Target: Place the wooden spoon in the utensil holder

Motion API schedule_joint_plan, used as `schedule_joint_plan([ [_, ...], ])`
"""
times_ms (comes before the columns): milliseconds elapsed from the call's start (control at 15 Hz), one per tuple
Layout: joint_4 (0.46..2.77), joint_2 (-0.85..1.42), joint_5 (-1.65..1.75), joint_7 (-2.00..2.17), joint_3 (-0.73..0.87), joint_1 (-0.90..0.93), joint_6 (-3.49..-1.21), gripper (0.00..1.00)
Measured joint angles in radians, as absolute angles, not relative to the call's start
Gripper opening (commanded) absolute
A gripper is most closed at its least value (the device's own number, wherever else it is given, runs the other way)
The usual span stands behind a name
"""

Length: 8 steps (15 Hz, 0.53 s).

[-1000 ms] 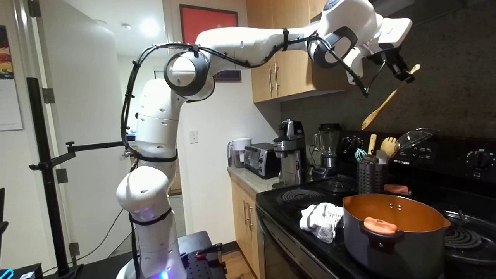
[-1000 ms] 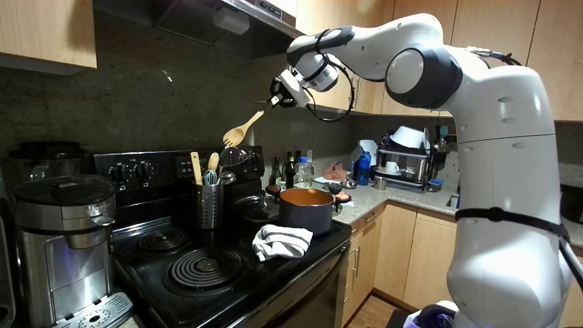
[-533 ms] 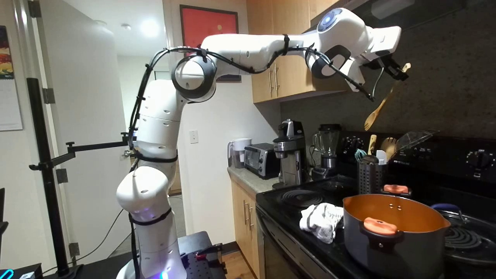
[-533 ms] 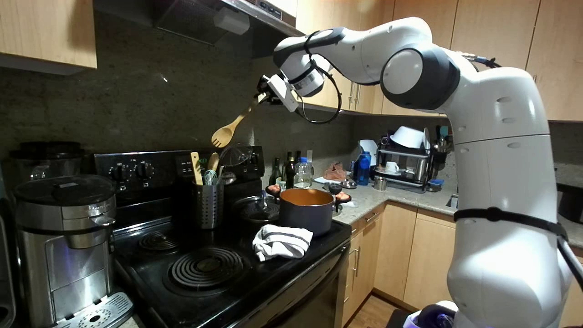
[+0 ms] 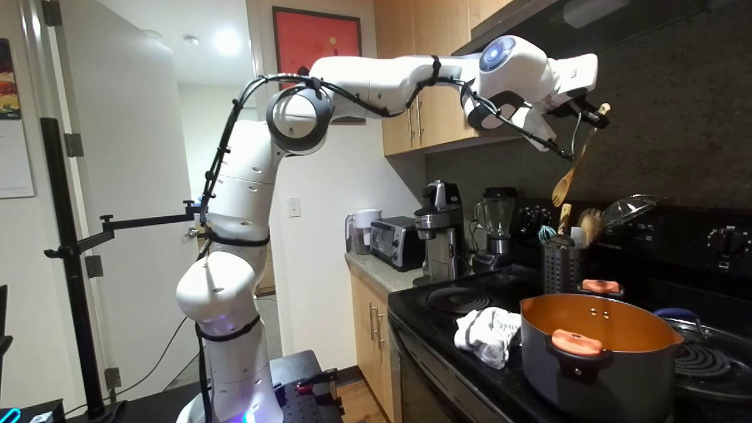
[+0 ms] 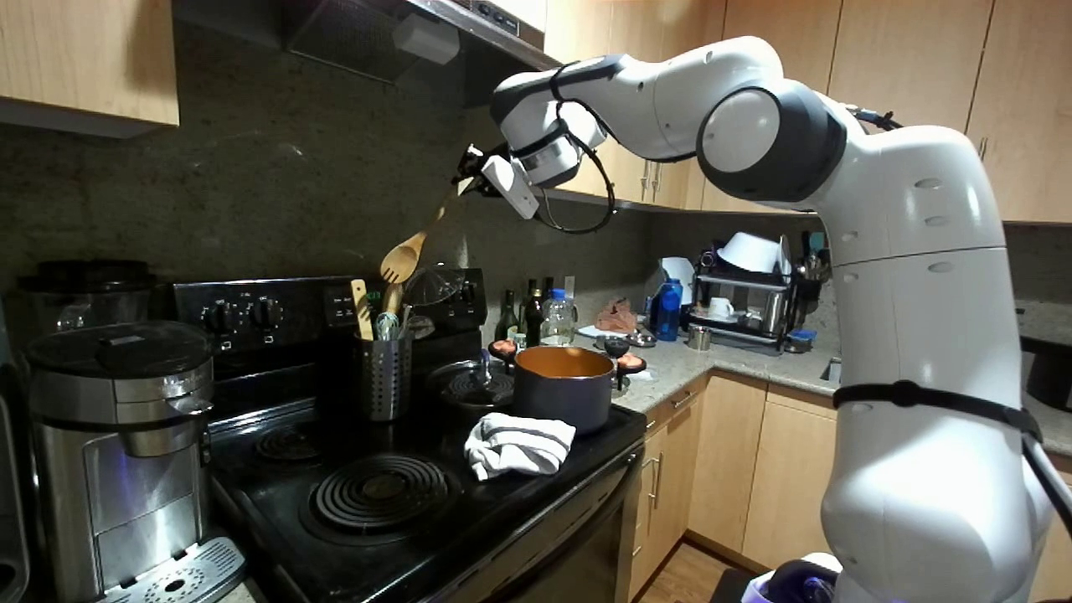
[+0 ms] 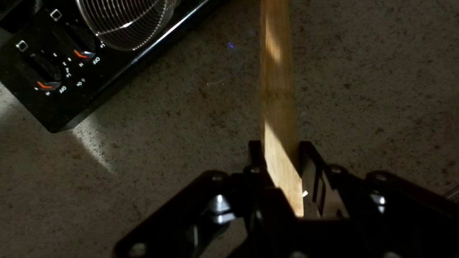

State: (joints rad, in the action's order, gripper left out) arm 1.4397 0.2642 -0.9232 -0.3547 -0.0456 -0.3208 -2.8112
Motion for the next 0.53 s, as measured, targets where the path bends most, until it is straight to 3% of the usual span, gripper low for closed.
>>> schedule_joint_plan([
  [533,1.492,0.274,-1.009,-0.509,-0.051,-0.333,-2.834,0.07],
])
